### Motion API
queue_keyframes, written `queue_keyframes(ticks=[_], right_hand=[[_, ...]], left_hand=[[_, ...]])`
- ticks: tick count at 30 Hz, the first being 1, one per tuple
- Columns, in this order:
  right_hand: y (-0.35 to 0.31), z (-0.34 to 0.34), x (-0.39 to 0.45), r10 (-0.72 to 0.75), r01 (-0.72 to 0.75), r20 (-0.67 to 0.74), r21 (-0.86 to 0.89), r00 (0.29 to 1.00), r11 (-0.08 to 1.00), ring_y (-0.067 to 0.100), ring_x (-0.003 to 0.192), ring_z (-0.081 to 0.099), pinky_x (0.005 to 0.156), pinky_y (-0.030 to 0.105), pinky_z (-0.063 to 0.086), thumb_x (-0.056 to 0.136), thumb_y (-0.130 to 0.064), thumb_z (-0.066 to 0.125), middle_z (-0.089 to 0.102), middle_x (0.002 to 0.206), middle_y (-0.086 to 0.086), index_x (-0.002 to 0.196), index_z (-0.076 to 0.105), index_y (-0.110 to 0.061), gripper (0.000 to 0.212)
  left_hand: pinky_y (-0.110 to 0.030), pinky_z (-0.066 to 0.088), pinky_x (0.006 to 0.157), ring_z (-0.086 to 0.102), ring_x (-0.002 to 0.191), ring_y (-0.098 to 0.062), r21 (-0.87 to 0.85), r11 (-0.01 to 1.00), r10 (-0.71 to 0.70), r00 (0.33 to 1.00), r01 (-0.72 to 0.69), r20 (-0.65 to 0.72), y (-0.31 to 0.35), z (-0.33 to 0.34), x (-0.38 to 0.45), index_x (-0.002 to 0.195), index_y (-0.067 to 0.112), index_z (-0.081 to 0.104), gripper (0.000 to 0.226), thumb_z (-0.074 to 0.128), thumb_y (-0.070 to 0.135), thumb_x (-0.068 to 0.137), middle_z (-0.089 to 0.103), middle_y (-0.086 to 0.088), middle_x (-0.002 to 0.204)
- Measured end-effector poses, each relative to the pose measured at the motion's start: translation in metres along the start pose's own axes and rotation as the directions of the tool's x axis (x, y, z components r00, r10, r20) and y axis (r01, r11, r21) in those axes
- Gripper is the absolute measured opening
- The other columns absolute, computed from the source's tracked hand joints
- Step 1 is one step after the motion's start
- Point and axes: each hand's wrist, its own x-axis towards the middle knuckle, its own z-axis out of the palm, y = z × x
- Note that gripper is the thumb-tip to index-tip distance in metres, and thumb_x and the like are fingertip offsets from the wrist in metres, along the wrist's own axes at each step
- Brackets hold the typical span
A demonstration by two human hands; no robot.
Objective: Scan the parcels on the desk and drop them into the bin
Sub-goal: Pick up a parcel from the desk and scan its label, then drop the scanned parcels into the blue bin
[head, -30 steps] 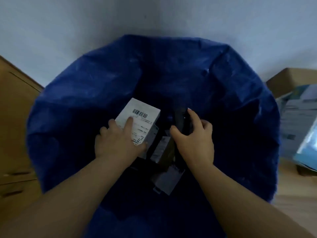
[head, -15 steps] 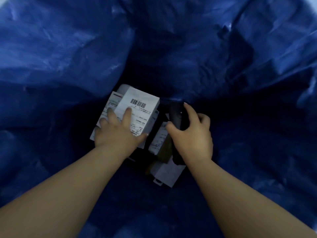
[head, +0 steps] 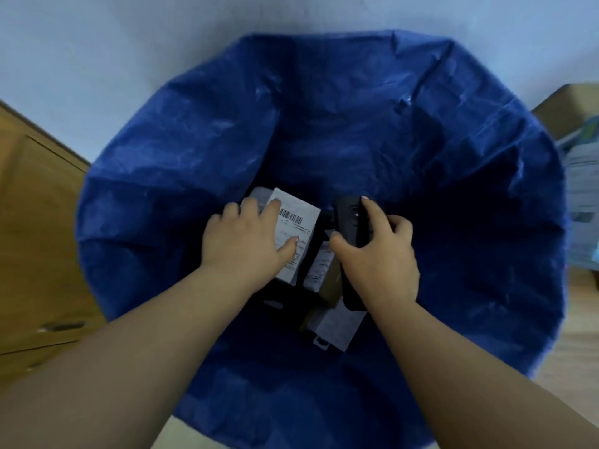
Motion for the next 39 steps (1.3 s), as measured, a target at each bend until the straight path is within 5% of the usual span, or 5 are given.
queue_keyframes(ticks=[8, 17, 32, 39], right_hand=[[-0.063, -0.103, -0.079, -0.042, 0.076, -0.250, 0.128, 0.967, 0.989, 0.022, 0.116, 0.053, 0.076, 0.033, 0.040, 0.083, -0.058, 0.063, 0.032, 0.145, -0.008, 0.145, 0.034, -0.053, 0.069], [-0.062, -0.244, -0.168, -0.015, 0.148, -0.524, 0.212, 0.852, 0.966, 0.018, 0.118, 0.055, 0.080, 0.031, 0.042, 0.083, -0.052, 0.066, 0.033, 0.146, -0.009, 0.146, 0.036, -0.051, 0.069], [0.128, -0.408, -0.296, 0.261, -0.075, -0.788, 0.265, 0.558, 0.961, 0.015, 0.100, 0.052, 0.075, 0.030, 0.043, 0.081, -0.050, 0.065, 0.037, 0.140, -0.010, 0.143, 0.038, -0.052, 0.068], [0.242, -0.487, -0.344, 0.286, -0.133, -0.837, 0.253, 0.466, 0.958, 0.018, 0.107, 0.054, 0.077, 0.032, 0.045, 0.082, -0.052, 0.066, 0.037, 0.142, -0.005, 0.144, 0.037, -0.050, 0.069]], left_hand=[[-0.041, 0.040, 0.095, 0.043, 0.126, -0.030, 0.045, 0.986, 0.164, 0.958, -0.158, -0.237, 0.007, -0.136, -0.045, 0.153, 0.025, 0.023, 0.073, 0.033, 0.066, 0.093, 0.040, -0.006, 0.146], [-0.038, 0.040, 0.094, 0.045, 0.124, -0.026, 0.116, 0.853, 0.505, 0.748, -0.509, -0.431, 0.082, -0.254, -0.105, 0.152, 0.033, 0.026, 0.067, 0.035, 0.063, 0.093, 0.043, -0.002, 0.142], [-0.038, 0.041, 0.090, 0.045, 0.122, -0.026, 0.180, 0.590, 0.750, 0.452, -0.787, -0.482, 0.324, -0.303, -0.204, 0.152, 0.033, 0.026, 0.067, 0.037, 0.063, 0.093, 0.041, -0.003, 0.141], [-0.038, 0.042, 0.086, 0.047, 0.118, -0.027, 0.174, 0.539, 0.759, 0.386, -0.824, -0.524, 0.462, -0.307, -0.262, 0.150, 0.032, 0.032, 0.066, 0.040, 0.064, 0.092, 0.045, -0.003, 0.136]])
